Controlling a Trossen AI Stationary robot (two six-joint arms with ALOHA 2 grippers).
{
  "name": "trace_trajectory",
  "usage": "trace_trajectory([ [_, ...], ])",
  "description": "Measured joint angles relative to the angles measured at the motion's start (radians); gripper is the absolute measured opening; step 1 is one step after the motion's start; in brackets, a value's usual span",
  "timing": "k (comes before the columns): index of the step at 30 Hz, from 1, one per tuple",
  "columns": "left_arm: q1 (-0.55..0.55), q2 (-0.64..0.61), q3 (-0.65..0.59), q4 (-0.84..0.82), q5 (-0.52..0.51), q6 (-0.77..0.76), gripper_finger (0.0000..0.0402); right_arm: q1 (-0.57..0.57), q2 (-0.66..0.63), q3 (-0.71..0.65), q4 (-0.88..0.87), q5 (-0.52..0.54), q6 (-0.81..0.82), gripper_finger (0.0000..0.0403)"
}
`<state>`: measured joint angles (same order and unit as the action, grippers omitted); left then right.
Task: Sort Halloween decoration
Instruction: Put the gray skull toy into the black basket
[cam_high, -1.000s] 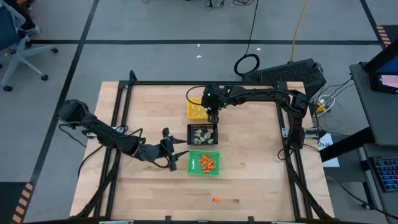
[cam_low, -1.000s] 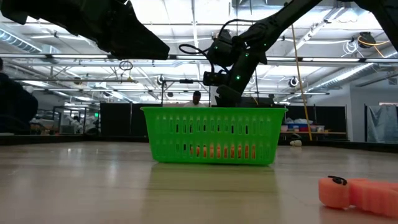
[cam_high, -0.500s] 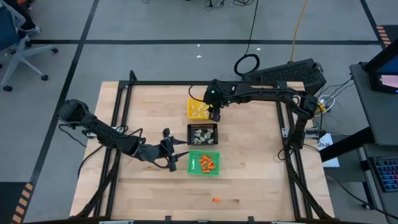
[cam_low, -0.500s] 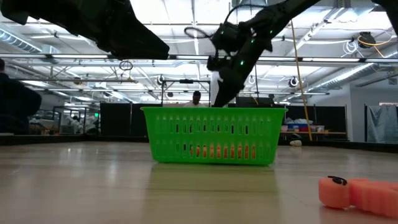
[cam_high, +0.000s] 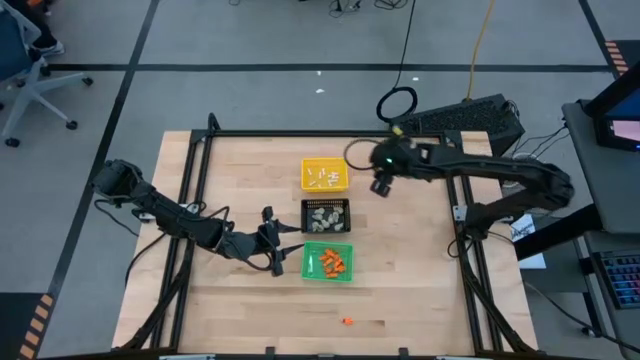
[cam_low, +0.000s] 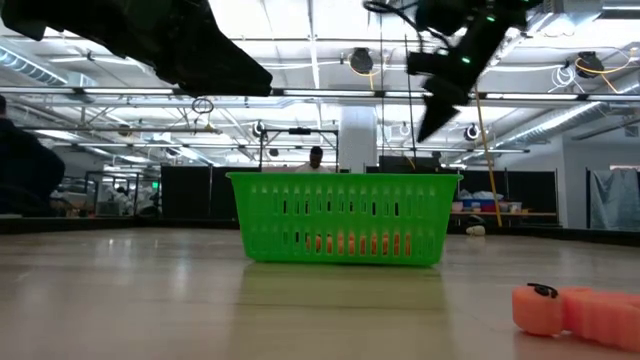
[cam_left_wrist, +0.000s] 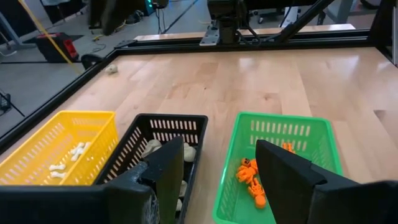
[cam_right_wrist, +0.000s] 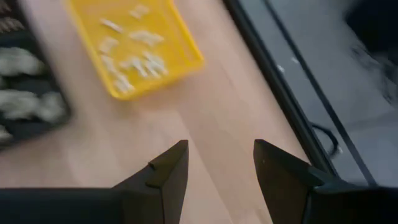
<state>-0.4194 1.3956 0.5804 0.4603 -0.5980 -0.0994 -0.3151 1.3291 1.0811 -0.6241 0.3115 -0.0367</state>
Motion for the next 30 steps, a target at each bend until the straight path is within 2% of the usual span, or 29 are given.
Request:
trace_trajectory([
  [5, 0.0, 0.0, 0.0, 0.0, 0.001, 0.0, 0.02, -0.032, -0.133, -0.219, 0.096, 0.104, 0.139, 0.0169],
  [12, -0.001, 0.0, 0.0, 0.0, 0.002, -0.001, 0.02, -0.133, -0.155, -0.502, 0.463, 0.106, 0.278, 0.0169],
  [16, -0.002, 0.0, 0.0, 0.0, 0.016, -0.024, 0.02, -0.244, -0.124, -0.525, 0.503, 0.111, 0.375, 0.0169],
  [22, -0.002, 0.0, 0.0, 0.001, 0.029, -0.027, 0.02, -0.387, -0.053, -0.522, 0.543, 0.106, 0.393, 0.0174],
  [30, -0.002, 0.0, 0.0, 0.001, 0.042, -0.028, 0.02, -0.488, 0.101, -0.521, 0.694, 0.053, 0.406, 0.022],
])
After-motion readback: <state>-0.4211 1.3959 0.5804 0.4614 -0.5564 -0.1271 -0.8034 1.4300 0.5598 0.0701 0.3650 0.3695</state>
